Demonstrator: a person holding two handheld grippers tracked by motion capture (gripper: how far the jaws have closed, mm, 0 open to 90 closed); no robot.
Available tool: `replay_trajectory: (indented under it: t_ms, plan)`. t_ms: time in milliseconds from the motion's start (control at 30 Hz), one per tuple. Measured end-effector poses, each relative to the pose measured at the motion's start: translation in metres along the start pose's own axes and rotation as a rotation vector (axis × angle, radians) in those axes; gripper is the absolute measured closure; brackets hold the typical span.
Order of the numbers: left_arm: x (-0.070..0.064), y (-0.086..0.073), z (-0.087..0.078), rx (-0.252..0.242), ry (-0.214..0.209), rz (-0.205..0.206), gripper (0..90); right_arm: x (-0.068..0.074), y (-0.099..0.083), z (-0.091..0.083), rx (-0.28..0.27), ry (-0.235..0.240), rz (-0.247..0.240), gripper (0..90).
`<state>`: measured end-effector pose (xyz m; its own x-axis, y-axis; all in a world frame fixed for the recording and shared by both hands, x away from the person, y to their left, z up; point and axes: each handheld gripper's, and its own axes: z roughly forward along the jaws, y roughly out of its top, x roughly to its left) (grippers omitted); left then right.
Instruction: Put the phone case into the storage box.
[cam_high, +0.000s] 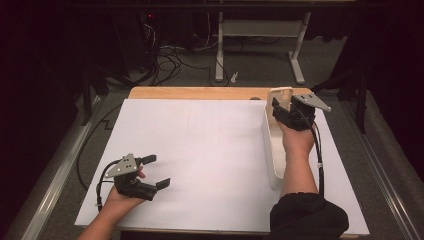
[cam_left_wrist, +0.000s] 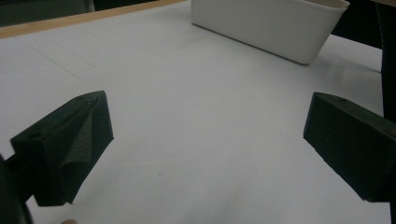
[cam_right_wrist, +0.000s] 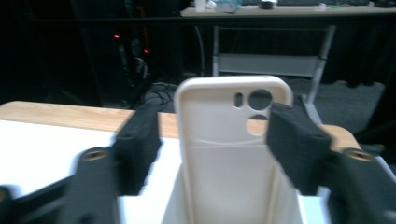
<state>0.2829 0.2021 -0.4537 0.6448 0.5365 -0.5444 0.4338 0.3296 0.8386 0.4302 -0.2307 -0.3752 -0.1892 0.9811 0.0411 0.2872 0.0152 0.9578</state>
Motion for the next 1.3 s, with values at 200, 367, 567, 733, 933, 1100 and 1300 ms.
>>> replay_trajectory:
  t_ms: [200, 367, 567, 733, 933, 1100, 1300]
  plan:
    - [0.0, 0.001, -0.001, -0.004, 0.001, 0.001, 2.5, 0.01, 0.0, 0.003, -0.003, 0.046, -0.037, 70.8]
    - [0.001, 0.001, -0.001, -0.007, 0.0, -0.001, 2.5, 0.017, -0.002, 0.01, 0.006, 0.059, -0.048, 90.0]
    - [0.002, 0.002, -0.001, -0.008, 0.001, 0.0, 2.5, 0.022, -0.001, 0.02, 0.003, 0.081, -0.062, 90.0]
    - [0.002, 0.002, -0.002, -0.009, 0.002, -0.001, 2.5, 0.027, 0.002, 0.027, -0.008, 0.089, -0.082, 90.0]
    - [0.002, 0.002, -0.002, -0.011, 0.002, -0.003, 2.5, 0.025, -0.001, 0.036, 0.02, 0.071, -0.09, 90.0]
    - [0.003, 0.003, -0.002, -0.013, 0.003, -0.007, 2.5, 0.027, -0.001, 0.043, 0.039, 0.068, -0.115, 90.0]
    - [0.002, 0.003, -0.002, -0.012, 0.003, -0.008, 2.6, 0.027, -0.002, 0.049, 0.054, 0.057, -0.121, 90.0]
